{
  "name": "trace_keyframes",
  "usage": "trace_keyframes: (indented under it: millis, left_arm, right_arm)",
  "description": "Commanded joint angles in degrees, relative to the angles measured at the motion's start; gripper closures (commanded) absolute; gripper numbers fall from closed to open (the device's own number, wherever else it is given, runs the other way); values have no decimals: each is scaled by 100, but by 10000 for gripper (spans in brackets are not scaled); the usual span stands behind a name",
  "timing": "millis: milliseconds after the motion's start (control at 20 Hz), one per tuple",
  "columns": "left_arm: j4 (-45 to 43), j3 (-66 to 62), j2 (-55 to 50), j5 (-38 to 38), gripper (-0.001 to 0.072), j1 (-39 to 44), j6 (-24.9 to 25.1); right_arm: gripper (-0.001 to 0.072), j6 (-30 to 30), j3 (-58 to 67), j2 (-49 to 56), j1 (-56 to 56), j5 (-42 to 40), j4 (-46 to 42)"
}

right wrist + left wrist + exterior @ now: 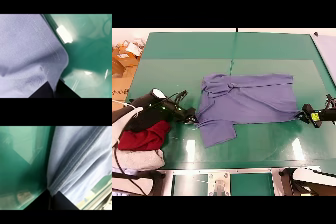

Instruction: Fold the shirts.

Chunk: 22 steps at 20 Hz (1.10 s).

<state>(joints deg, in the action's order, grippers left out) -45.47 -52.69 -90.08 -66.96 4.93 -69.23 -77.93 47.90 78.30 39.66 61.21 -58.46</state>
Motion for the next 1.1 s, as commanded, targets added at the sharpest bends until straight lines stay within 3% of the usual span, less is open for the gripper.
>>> trace_keyframes:
  millis: [0,150,250,400,600,750,1050]
  left_arm:
    - [-175,-286,26,-286,678,-17,55]
    - [-98,-1458,170,-1152,679,-291,-63]
    - [-90,-2553,433,-1556,679,-479,-437]
    - [-76,-4415,979,-1558,678,-660,-1038]
    - [-83,-6841,1646,-1084,678,-671,-1593]
    - [-136,-7130,2520,-116,678,-671,-1635]
    - [-809,-6961,3893,203,678,-669,-1639]
  right_arm:
    - [697,-7,-15,2,-11,188,348]
    - [699,345,352,-212,-415,632,1080]
    - [698,339,964,-629,-833,964,1303]
    - [698,-107,2218,-1552,-1099,1012,1591]
    - [697,-835,3783,-2745,-955,229,1604]
    - [697,-1106,4697,-3445,-743,-461,1602]
    - [697,-1106,5195,-4212,-442,-1029,1440]
